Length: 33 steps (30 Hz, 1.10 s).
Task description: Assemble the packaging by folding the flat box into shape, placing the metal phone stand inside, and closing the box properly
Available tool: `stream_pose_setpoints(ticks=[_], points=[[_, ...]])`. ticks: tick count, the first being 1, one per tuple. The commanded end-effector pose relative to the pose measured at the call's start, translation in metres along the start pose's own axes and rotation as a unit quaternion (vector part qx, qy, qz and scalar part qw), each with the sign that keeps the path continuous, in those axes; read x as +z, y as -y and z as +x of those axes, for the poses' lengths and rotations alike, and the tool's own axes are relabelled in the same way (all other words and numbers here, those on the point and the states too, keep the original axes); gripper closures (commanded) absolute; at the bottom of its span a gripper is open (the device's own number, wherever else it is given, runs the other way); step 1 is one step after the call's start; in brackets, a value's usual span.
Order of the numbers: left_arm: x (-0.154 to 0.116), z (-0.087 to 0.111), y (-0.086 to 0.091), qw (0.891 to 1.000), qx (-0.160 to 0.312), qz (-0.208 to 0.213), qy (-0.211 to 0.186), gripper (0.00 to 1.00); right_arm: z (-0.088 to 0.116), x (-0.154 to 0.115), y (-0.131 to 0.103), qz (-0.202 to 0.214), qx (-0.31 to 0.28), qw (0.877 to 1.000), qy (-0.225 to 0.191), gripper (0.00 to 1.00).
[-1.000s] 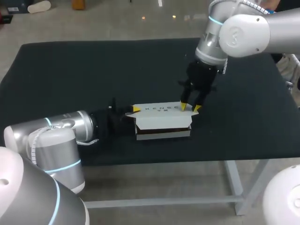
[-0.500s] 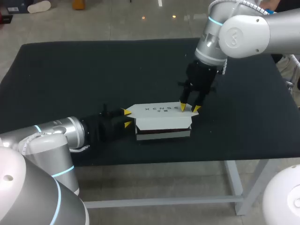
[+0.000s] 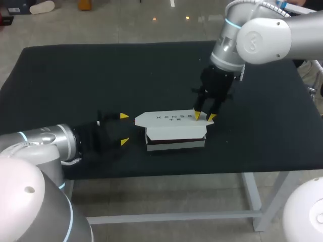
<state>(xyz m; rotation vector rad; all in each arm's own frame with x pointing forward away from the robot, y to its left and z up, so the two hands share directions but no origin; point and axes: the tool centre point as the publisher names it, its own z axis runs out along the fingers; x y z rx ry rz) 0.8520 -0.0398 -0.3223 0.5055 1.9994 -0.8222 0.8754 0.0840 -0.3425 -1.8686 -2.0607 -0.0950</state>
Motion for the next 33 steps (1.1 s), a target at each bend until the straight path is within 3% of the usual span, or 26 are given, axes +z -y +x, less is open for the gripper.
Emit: stream_pose_setpoints(ticks=[1,3,18,20,21,23,24,25,26,33], points=[[-0.019,-0.019,-0.010,0.990,0.010,0.033,-0.134,0.00,-0.001,0.002,0.002,-0.004,-0.001,1.000,-0.001,0.55],[-0.017,-0.029,-0.016,0.985,0.007,-0.004,-0.172,0.00,0.000,0.001,0.002,-0.005,0.000,1.000,0.000,0.55],[-0.017,-0.029,-0.016,0.985,0.007,-0.004,-0.172,0.00,-0.003,0.004,0.003,-0.007,0.007,1.000,0.003,0.55],[-0.018,-0.032,-0.012,0.987,-0.003,0.022,-0.160,0.00,-0.002,0.004,0.002,-0.006,0.007,1.000,0.003,0.55],[-0.019,-0.038,-0.010,0.985,-0.046,0.028,-0.164,0.00,-0.002,0.005,0.002,-0.006,0.007,1.000,0.003,0.55],[-0.018,-0.050,-0.005,0.976,-0.122,0.024,-0.178,0.00,-0.002,0.005,0.002,-0.006,0.007,1.000,0.003,0.55],[-0.018,-0.060,-0.004,0.961,-0.195,0.012,-0.196,0.00,-0.002,0.005,0.002,-0.006,0.008,1.000,0.003,0.55],[-0.016,-0.073,-0.009,0.930,-0.291,0.004,-0.224,0.00,-0.002,0.005,0.002,-0.006,0.008,1.000,0.003,0.55],[-0.013,-0.081,-0.016,0.895,-0.380,-0.038,-0.230,0.00,-0.003,0.005,0.002,-0.006,0.009,1.000,0.003,0.55],[-0.013,-0.081,-0.016,0.895,-0.380,-0.038,-0.230,0.00,-0.003,0.005,0.001,-0.006,0.008,1.000,0.002,0.55]])
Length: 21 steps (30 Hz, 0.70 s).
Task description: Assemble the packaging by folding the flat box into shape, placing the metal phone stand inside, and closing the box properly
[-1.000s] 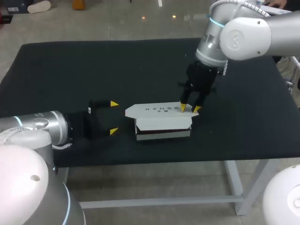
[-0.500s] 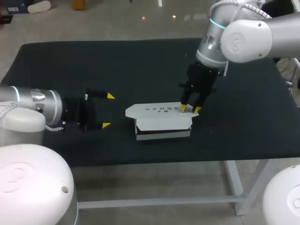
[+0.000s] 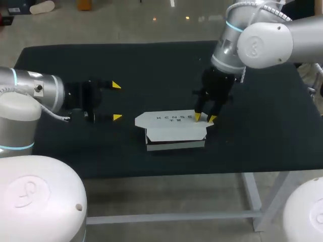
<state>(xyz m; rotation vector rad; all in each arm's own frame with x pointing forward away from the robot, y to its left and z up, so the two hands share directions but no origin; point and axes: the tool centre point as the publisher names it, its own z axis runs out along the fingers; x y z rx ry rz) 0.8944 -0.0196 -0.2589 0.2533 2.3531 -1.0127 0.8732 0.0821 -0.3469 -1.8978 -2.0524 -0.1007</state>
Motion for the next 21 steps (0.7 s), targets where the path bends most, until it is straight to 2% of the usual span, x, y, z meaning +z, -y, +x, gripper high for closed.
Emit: stream_pose_setpoints(ticks=[1,5,8,10,11,12,13,21], points=[[0.000,-0.004,0.004,0.969,-0.217,-0.031,-0.112,0.00,0.000,0.001,-0.001,0.001,-0.002,1.000,0.000,0.55],[0.000,-0.004,0.004,0.969,-0.217,-0.031,-0.112,0.00,-0.001,0.001,-0.001,0.001,-0.001,1.000,0.000,0.55],[-0.004,-0.006,0.009,0.952,-0.281,0.011,-0.119,0.00,-0.002,0.000,-0.001,0.000,0.001,1.000,-0.001,0.55],[-0.003,-0.010,0.010,0.928,-0.357,0.017,-0.106,0.00,-0.002,0.000,0.000,-0.001,0.002,1.000,-0.002,0.55],[0.001,-0.014,0.010,0.907,-0.412,0.001,-0.084,0.00,-0.002,0.000,0.000,-0.001,0.002,1.000,-0.002,0.56],[0.005,-0.019,0.011,0.878,-0.476,-0.019,-0.050,0.00,-0.002,0.001,0.000,0.000,0.002,1.000,-0.002,0.55],[0.008,-0.023,0.009,0.850,-0.526,-0.041,0.009,0.00,-0.002,0.001,0.000,0.000,0.003,1.000,-0.002,0.55],[0.008,-0.023,0.009,0.850,-0.526,-0.041,0.009,0.00,-0.004,0.001,0.001,-0.001,0.006,1.000,0.001,0.55]])
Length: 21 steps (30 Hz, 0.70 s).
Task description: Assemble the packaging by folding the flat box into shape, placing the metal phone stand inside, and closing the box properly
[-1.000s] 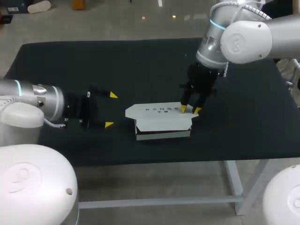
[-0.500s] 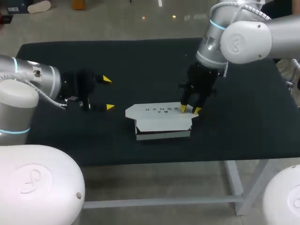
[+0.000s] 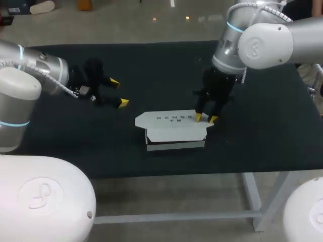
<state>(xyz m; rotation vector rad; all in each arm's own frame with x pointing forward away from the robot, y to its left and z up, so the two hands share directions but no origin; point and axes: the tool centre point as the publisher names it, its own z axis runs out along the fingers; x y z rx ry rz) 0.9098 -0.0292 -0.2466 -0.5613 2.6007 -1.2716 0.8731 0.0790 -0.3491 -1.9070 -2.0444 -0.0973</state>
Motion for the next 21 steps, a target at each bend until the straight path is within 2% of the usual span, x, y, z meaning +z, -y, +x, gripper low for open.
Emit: stream_pose_setpoints(ticks=[1,5,6,8,13,15,19,20,21], points=[[0.001,-0.002,0.003,0.975,-0.214,0.005,0.055,0.00,-0.001,-0.001,0.001,-0.002,0.002,1.000,0.002,0.55],[0.001,-0.002,0.003,0.975,-0.214,0.005,0.055,0.00,-0.002,-0.001,0.002,-0.004,0.006,1.000,0.004,0.56],[0.006,-0.001,0.008,0.968,-0.234,-0.001,0.088,0.00,-0.002,-0.001,0.002,-0.004,0.007,1.000,0.004,0.56],[0.018,0.007,0.011,0.957,-0.258,-0.019,0.130,0.00,-0.002,0.000,0.002,-0.005,0.009,1.000,0.003,0.56],[0.032,0.007,0.022,0.915,-0.340,-0.079,0.201,0.00,-0.001,0.002,0.002,-0.003,0.010,1.000,0.004,0.56],[0.033,0.005,0.023,0.903,-0.364,-0.105,0.203,0.00,0.000,0.002,0.001,-0.003,0.010,1.000,0.004,0.56],[0.033,0.001,0.025,0.868,-0.413,-0.174,0.213,0.00,0.002,0.002,0.001,-0.003,0.008,1.000,0.003,0.56],[0.036,0.001,0.022,0.853,-0.416,-0.195,0.247,0.00,0.002,0.002,0.001,-0.003,0.008,1.000,0.003,0.56],[0.037,0.002,0.020,0.844,-0.414,-0.199,0.275,0.00,0.002,0.002,0.001,-0.003,0.008,1.000,0.003,0.56]])
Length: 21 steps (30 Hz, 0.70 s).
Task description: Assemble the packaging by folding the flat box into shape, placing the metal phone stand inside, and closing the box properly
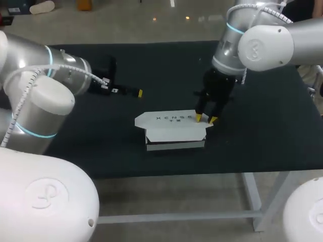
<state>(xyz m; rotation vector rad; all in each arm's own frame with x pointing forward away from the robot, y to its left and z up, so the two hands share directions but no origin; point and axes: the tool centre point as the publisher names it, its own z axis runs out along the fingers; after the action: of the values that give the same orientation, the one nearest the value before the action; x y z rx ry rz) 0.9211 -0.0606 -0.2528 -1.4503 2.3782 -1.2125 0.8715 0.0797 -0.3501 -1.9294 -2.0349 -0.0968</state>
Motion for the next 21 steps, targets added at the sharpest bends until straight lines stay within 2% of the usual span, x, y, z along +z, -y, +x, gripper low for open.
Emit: stream_pose_setpoints(ticks=[1,12,15,18,19,21], points=[[0.006,0.003,0.004,0.955,-0.139,-0.134,0.226,0.00,0.001,0.001,0.000,0.000,0.000,1.000,0.000,0.56],[0.006,0.003,0.004,0.955,-0.139,-0.134,0.226,0.00,0.001,0.001,0.001,-0.001,0.002,1.000,-0.003,0.56],[0.023,0.002,0.017,0.926,-0.233,-0.185,0.231,0.00,0.001,0.001,0.002,-0.003,0.003,1.000,-0.002,0.56],[0.029,0.003,0.020,0.911,-0.264,-0.226,0.223,0.00,0.000,0.001,0.002,-0.004,0.005,1.000,-0.002,0.56],[0.030,0.004,0.020,0.911,-0.263,-0.227,0.223,0.00,0.000,0.001,0.002,-0.004,0.005,1.000,-0.003,0.56],[0.032,0.006,0.018,0.900,-0.281,-0.242,0.230,0.01,0.000,0.001,0.002,-0.004,0.005,1.000,-0.003,0.56]])
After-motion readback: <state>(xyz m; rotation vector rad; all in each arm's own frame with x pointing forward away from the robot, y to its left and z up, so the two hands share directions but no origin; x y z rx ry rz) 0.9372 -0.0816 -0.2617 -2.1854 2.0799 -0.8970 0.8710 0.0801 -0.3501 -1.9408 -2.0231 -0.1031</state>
